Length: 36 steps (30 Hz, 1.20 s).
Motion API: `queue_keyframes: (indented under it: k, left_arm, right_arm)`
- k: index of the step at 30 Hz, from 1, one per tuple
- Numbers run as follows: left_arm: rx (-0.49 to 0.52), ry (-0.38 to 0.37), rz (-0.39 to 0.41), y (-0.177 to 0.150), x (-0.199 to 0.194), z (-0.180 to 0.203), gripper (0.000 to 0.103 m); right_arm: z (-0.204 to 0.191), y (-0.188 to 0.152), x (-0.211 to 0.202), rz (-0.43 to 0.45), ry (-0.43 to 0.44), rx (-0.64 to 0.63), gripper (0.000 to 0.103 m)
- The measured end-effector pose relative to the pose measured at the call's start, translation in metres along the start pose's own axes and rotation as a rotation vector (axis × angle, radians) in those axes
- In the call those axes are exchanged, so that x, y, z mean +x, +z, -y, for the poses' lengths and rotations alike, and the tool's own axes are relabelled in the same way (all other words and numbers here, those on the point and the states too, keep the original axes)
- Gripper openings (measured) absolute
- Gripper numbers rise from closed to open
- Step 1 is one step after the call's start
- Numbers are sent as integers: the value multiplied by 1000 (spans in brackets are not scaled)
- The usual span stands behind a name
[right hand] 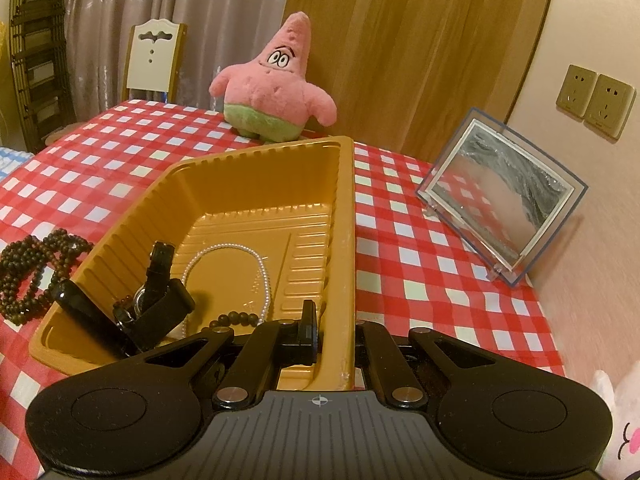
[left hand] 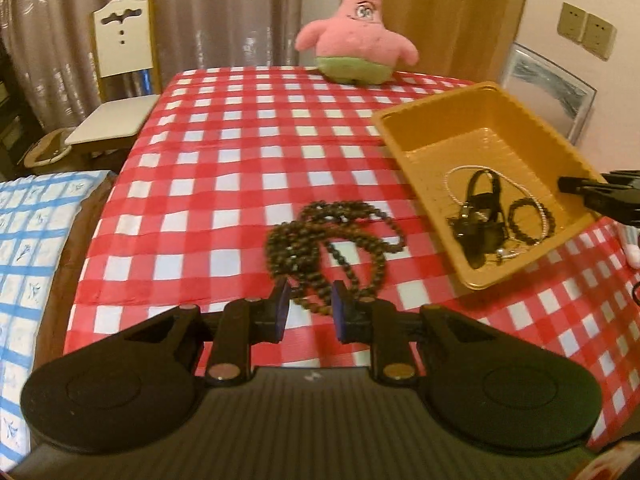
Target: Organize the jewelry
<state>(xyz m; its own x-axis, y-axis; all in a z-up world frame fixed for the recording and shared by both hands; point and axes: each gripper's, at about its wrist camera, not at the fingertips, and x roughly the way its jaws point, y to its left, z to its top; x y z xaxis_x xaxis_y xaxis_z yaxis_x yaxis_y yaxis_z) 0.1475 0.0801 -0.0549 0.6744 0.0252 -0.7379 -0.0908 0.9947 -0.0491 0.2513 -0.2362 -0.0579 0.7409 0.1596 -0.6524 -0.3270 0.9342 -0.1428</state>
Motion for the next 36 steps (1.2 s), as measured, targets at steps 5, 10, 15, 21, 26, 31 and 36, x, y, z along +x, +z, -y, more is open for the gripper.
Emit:
queue_keyframes:
  k: [5,10,15,21,26,31,36]
  left_arm:
    - [55,2,3,-2,7,8,19]
    - [93,-19,4,-2,18,17,19]
    - [134,-17,-2,-2,26,20,20]
    - [253,-6,2,0,40,30,20]
    - [403,20,13,7,62,43,20]
    - [542,33,8,17,88,52,20]
    - [675,17,-38,24,114,53,20]
  right_arm:
    - [0,0,0,0,-2,-2,3]
    - [1,0,0,0,-3,-2,3]
    - [3,-1,-1,-4,-6,6,3]
    - [3,-2,-3,-8,-12,13,3]
    - [2,-2,-3,-10,-15,14,3]
    - [2,-2,-2,-10,-14,14,3]
    - [2,-2,-2,-11,-14,16,3]
